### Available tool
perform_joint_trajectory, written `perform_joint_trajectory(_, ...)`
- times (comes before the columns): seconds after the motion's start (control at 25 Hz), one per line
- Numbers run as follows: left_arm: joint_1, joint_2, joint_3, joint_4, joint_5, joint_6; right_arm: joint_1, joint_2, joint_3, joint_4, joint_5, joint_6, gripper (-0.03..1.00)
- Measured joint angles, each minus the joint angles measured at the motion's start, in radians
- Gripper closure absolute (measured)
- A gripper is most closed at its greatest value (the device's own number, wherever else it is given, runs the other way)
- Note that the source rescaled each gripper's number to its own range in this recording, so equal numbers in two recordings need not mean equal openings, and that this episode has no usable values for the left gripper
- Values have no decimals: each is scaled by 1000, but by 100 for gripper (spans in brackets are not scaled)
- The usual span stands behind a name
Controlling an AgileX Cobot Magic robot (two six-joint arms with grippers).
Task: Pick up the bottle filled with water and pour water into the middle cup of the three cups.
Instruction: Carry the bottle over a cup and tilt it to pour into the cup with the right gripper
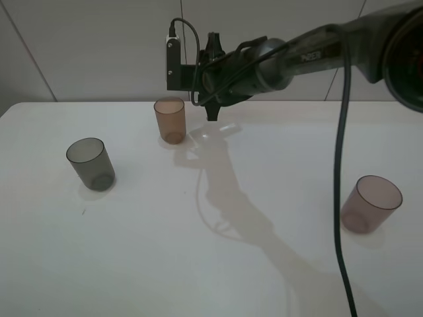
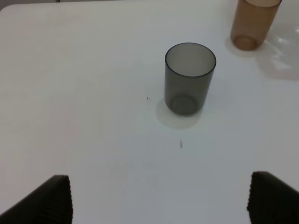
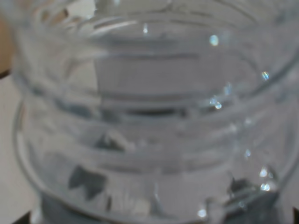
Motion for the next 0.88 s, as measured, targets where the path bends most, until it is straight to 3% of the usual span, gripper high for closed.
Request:
perform_joint_trajectory(0.36, 0, 0, 0, 0, 0, 0, -1, 20, -24, 0, 31, -6, 97)
perform_joint_trajectory(0.88, 0, 0, 0, 0, 0, 0, 2, 30, -29, 0, 34, -181, 97)
